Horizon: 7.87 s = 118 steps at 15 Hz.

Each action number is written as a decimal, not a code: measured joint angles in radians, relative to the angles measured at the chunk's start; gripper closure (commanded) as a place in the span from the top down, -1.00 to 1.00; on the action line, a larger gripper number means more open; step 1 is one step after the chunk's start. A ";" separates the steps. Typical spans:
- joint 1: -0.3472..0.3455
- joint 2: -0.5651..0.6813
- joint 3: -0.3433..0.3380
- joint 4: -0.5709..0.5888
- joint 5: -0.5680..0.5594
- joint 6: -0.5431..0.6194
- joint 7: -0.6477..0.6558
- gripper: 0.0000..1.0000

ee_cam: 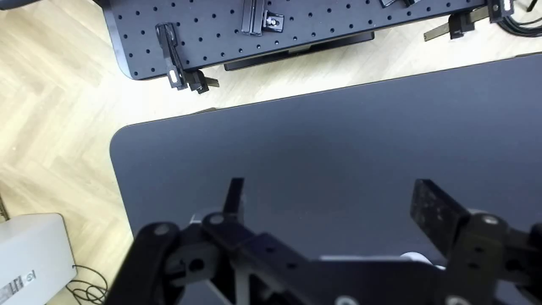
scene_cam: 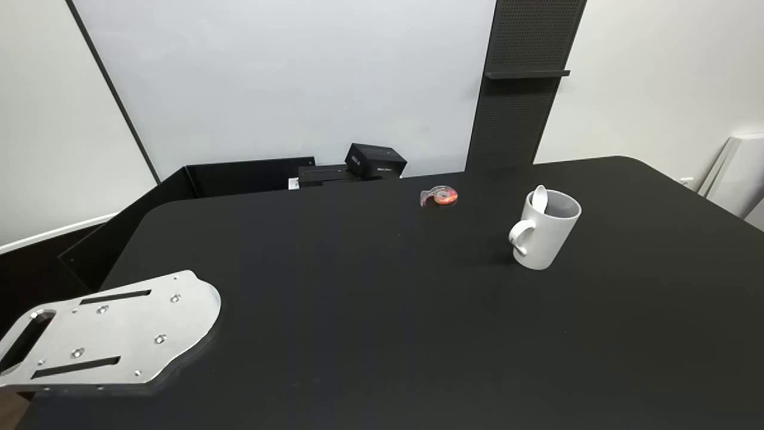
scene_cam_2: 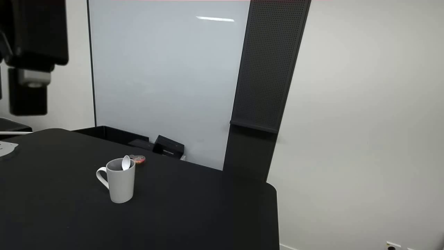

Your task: Remove the white spoon from the grey mug cup

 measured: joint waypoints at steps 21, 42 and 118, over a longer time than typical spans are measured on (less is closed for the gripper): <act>-0.020 0.571 -0.051 0.242 -0.003 0.334 0.107 1.00; 0.219 1.168 -0.040 0.866 0.064 0.335 0.884 1.00; 0.345 1.434 0.024 0.988 0.120 0.427 1.357 -0.63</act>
